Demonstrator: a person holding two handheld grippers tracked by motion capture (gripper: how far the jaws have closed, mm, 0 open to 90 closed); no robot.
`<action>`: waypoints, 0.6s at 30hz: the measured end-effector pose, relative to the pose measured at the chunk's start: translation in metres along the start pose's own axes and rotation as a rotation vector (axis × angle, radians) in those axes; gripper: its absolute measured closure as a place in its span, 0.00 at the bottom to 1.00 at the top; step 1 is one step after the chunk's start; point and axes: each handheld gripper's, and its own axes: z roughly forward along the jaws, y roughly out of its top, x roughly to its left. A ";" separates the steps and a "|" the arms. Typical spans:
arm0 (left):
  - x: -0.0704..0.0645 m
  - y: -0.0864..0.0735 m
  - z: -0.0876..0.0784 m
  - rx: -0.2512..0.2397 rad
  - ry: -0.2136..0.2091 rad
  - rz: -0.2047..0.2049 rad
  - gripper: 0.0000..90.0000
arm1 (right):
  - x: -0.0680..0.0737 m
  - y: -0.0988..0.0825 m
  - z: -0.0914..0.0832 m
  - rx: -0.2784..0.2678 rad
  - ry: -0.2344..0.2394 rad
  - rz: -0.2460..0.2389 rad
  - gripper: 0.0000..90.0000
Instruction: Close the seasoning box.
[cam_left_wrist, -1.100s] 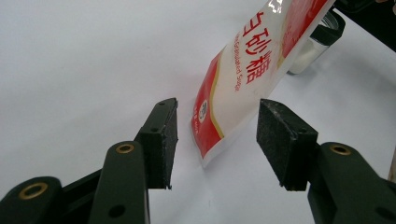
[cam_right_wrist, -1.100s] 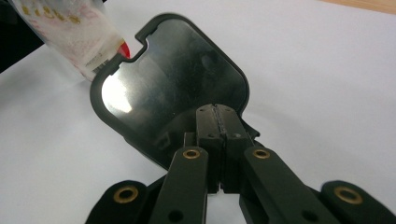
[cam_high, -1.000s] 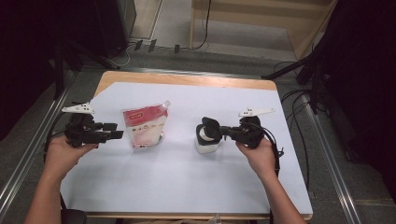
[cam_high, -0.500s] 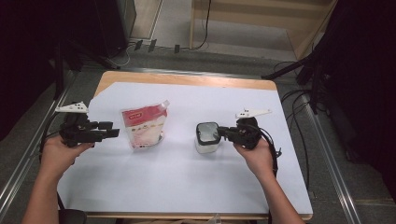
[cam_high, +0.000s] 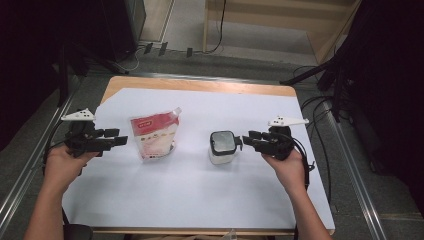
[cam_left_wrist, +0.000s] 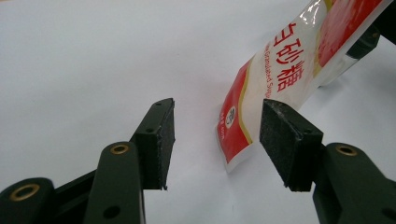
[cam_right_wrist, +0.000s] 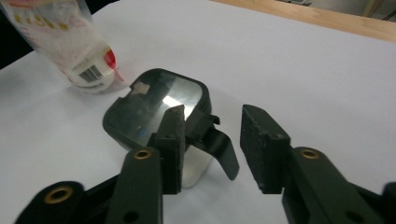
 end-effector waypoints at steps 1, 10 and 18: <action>0.000 0.000 0.000 -0.001 0.003 0.006 0.51 | -0.001 -0.001 -0.001 0.001 -0.013 -0.006 0.64; 0.002 -0.003 0.002 -0.007 0.025 0.011 0.47 | -0.016 -0.018 0.000 0.016 -0.043 0.018 0.52; 0.004 -0.006 0.005 -0.001 0.028 0.010 0.47 | -0.020 -0.031 -0.002 0.026 -0.052 0.019 0.46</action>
